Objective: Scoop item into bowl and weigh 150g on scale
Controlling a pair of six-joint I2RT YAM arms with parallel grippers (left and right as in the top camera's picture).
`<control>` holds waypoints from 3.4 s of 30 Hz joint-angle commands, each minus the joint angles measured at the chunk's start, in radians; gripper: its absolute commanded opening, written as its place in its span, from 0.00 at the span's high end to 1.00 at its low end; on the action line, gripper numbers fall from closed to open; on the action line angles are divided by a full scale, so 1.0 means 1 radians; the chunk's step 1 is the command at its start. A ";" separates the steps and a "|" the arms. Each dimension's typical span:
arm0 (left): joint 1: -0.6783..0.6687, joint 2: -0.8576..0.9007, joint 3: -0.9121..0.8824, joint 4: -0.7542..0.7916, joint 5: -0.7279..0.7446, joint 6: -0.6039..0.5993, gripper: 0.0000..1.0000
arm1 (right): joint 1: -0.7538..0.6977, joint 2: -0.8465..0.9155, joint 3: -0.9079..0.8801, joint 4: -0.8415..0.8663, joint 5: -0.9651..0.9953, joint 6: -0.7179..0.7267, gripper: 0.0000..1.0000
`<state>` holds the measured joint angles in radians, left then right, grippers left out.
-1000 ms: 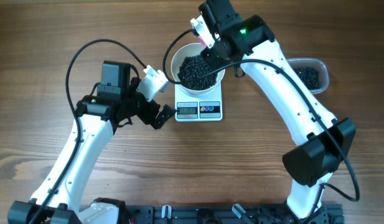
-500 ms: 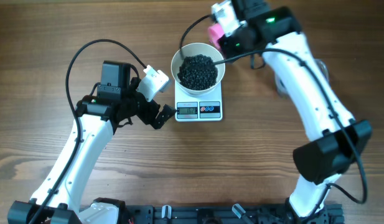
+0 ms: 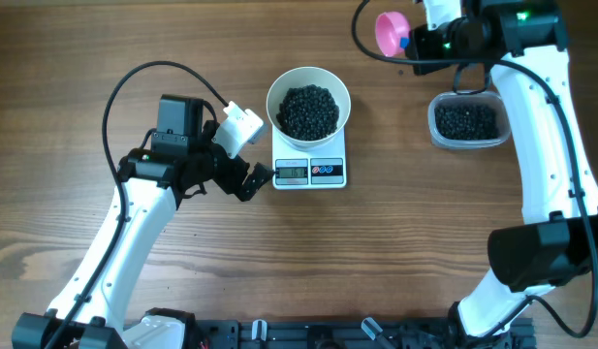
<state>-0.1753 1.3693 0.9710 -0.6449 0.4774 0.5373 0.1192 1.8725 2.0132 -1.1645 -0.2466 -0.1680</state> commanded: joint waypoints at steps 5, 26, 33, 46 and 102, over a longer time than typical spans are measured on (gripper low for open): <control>0.003 0.002 -0.004 0.001 0.019 0.005 0.00 | -0.015 -0.021 0.021 0.023 -0.118 0.040 0.96; 0.003 0.002 -0.004 0.001 0.019 0.005 0.00 | 0.196 0.192 -0.028 0.238 -0.140 0.167 0.96; 0.003 0.002 -0.004 0.001 0.019 0.005 0.00 | 0.230 0.189 -0.027 0.161 -0.100 0.110 0.96; 0.003 0.002 -0.004 0.001 0.019 0.005 0.00 | 0.341 0.150 0.048 0.058 0.177 0.003 0.96; 0.003 0.002 -0.004 0.001 0.019 0.005 0.00 | 0.439 0.291 0.048 -0.060 0.148 -0.173 0.96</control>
<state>-0.1753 1.3693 0.9710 -0.6449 0.4778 0.5373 0.5541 2.1429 2.0392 -1.2167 -0.0200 -0.3210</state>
